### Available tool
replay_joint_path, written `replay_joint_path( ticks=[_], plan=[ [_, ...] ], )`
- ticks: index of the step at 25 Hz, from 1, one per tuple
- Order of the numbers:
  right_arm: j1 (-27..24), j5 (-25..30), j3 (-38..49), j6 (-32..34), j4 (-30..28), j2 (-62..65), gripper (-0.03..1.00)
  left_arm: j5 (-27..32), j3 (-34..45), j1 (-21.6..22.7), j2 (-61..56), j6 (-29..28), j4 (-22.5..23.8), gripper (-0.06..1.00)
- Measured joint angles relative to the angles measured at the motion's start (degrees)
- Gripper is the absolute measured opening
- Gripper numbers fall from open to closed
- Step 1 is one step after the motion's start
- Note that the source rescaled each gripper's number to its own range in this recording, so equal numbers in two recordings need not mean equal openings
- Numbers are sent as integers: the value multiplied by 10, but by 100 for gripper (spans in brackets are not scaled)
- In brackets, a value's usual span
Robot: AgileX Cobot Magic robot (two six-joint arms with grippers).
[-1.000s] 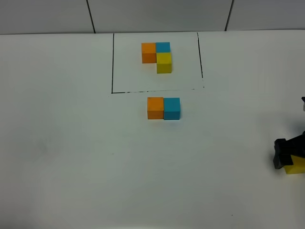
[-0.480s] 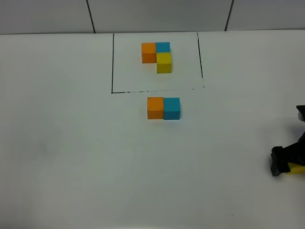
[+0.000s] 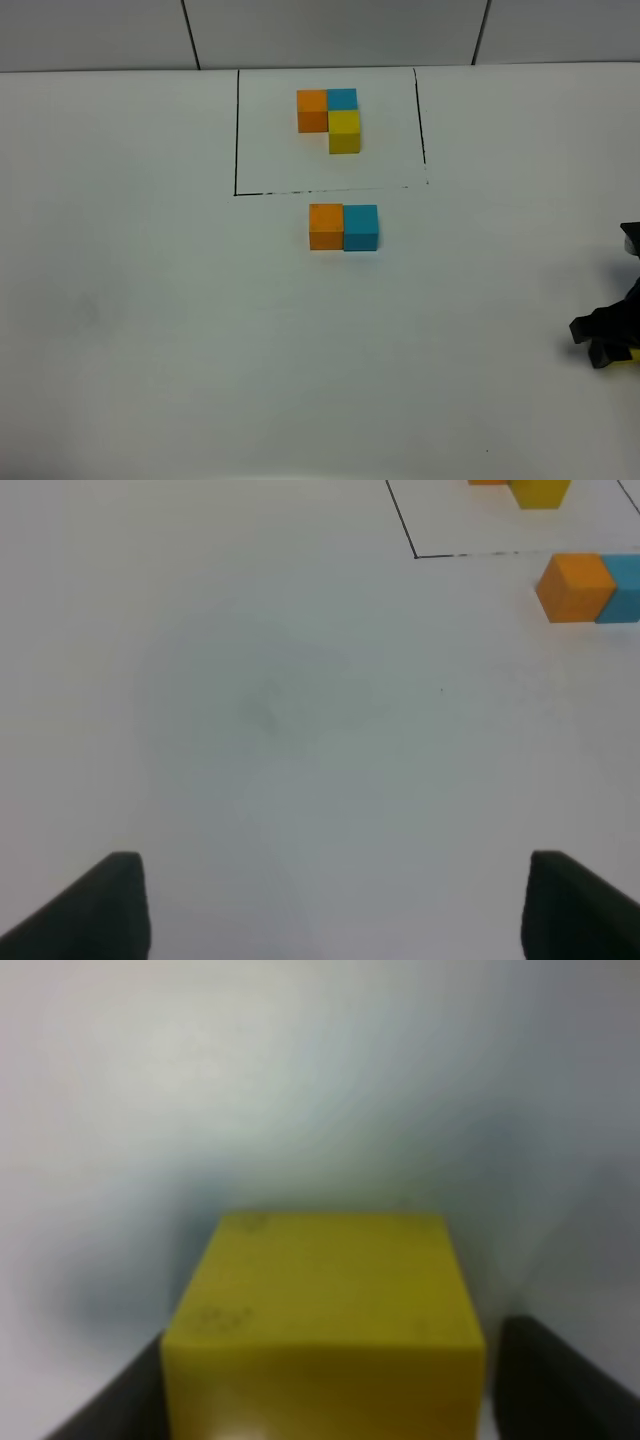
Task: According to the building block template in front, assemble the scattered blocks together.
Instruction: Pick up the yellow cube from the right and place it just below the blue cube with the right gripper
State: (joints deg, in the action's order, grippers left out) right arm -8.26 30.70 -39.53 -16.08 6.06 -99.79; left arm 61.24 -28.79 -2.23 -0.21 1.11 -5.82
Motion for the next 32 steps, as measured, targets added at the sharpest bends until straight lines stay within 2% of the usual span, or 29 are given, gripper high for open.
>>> replay_joint_path(
  ticks=[1,5,8,11,15,18,21,25,32],
  plan=[
    [0,0,0,0,2,0,0,0,0,0,0,0,0,62],
    [19,22,-7,5,14,9,2,0,0,0,0,0,0,62],
    [66,53,-30,53,15,34,2,0,0,0,0,0,0,62],
    [142,88,-58,157,10,45,2,0,0,0,0,0,0,62],
    [270,120,-109,333,-15,40,2,0,0,0,0,0,0,62],
    [350,152,-168,456,-64,14,2,0,0,0,0,0,0,62],
    [409,185,-230,535,-122,-28,2,0,0,0,0,0,0,62],
    [447,195,-302,569,-148,-95,2,0,0,0,0,0,0,62],
    [451,213,-423,562,-132,-196,2,0,0,0,0,0,0,62]
  ],
)
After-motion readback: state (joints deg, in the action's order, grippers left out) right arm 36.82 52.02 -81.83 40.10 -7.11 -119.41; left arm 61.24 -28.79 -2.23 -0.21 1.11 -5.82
